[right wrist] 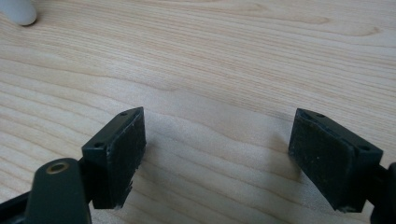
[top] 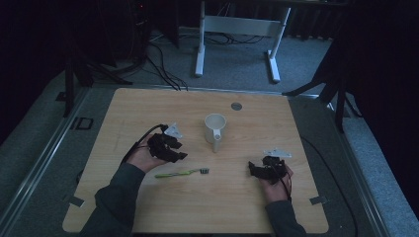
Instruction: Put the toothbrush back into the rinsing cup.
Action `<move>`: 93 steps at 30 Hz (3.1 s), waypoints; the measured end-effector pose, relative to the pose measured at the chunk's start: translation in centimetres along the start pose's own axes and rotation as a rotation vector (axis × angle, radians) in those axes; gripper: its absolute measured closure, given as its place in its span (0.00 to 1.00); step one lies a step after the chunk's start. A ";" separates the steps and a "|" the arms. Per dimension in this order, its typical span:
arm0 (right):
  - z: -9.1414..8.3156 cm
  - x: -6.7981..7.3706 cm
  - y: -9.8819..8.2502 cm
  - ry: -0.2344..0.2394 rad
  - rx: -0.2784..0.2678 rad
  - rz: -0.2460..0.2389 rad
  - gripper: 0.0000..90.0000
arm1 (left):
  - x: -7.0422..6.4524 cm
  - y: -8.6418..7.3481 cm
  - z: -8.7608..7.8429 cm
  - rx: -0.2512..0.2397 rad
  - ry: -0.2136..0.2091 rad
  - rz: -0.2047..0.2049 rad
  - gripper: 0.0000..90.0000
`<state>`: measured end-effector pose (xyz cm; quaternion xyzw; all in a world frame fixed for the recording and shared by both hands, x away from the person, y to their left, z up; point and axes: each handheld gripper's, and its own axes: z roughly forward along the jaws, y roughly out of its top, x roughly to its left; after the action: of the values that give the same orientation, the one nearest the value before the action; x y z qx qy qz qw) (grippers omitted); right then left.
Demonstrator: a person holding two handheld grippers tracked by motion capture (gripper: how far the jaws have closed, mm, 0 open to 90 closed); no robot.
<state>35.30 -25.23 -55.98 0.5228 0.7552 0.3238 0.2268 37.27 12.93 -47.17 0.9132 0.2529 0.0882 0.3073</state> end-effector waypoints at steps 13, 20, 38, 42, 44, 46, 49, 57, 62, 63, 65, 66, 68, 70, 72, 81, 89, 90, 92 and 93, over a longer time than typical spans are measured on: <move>0.0 0.0 0.0 0.000 0.000 0.000 0.21 | -0.6 0.0 0.7 0.067 -0.014 0.047 0.58; 0.0 0.0 0.0 0.000 0.000 -0.001 0.20 | -1.0 0.2 0.9 0.083 -0.027 0.082 0.60; 0.0 0.0 0.0 0.000 0.000 -0.001 0.20 | -1.3 0.6 1.1 0.160 -0.032 0.126 0.66; 0.0 0.0 0.0 0.000 0.000 -0.001 0.21 | -1.6 0.8 1.4 0.190 -0.035 0.144 0.67; 0.0 0.0 0.0 0.000 0.000 -0.001 0.20 | -1.7 0.9 1.5 0.196 -0.036 0.148 0.67; 0.0 0.0 0.0 0.000 0.000 -0.001 0.20 | -1.7 0.9 1.7 0.213 -0.034 0.151 0.68; 0.0 0.0 0.0 0.000 0.000 -0.001 0.20 | -1.9 0.9 2.0 0.229 -0.034 0.153 0.69; 0.0 0.0 0.0 0.000 0.000 -0.001 0.20 | -2.3 1.1 2.8 0.266 -0.049 0.164 0.69; 0.0 0.0 0.0 0.000 0.000 -0.001 0.20 | -2.5 1.1 3.3 0.298 -0.052 0.179 0.70; 0.0 0.0 0.0 0.000 0.000 -0.001 0.20 | -2.5 1.1 3.4 0.304 -0.053 0.182 0.70; 0.0 0.0 0.0 0.000 0.000 -0.001 0.21 | -2.6 1.2 3.6 0.318 -0.055 0.190 0.70; 0.0 0.0 0.0 0.000 0.000 -0.001 0.20 | -2.7 1.2 3.6 0.319 -0.055 0.193 0.70; 0.0 0.0 0.0 0.000 0.000 -0.001 0.21 | -2.8 1.2 3.8 0.326 -0.052 0.193 0.71; 0.0 0.0 0.0 0.000 0.000 -0.001 0.20 | -2.9 1.2 3.9 0.331 -0.053 0.198 0.71; 0.0 0.0 0.0 0.000 0.000 -0.001 0.20 | -3.0 1.2 4.1 0.340 -0.053 0.203 0.71; 0.0 0.0 0.0 0.000 0.000 -0.001 0.20 | -3.3 1.2 4.7 0.376 -0.061 0.222 0.73; 0.0 0.0 0.0 0.000 0.000 -0.001 0.21 | -3.5 1.0 5.1 0.410 -0.072 0.245 0.77; 0.0 0.0 0.0 0.000 0.000 -0.001 0.20 | -3.5 1.0 5.2 0.414 -0.076 0.245 0.77; 0.0 0.0 0.0 0.000 0.000 -0.001 0.20 | -3.5 1.0 5.3 0.422 -0.076 0.250 0.78; 0.0 0.0 0.0 0.000 0.000 -0.001 0.20 | -3.5 0.9 5.4 0.428 -0.075 0.253 0.79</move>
<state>35.30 -25.24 -55.98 0.5223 0.7557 0.3237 0.2267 36.35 7.70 -50.91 0.9844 0.1380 0.0363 0.1028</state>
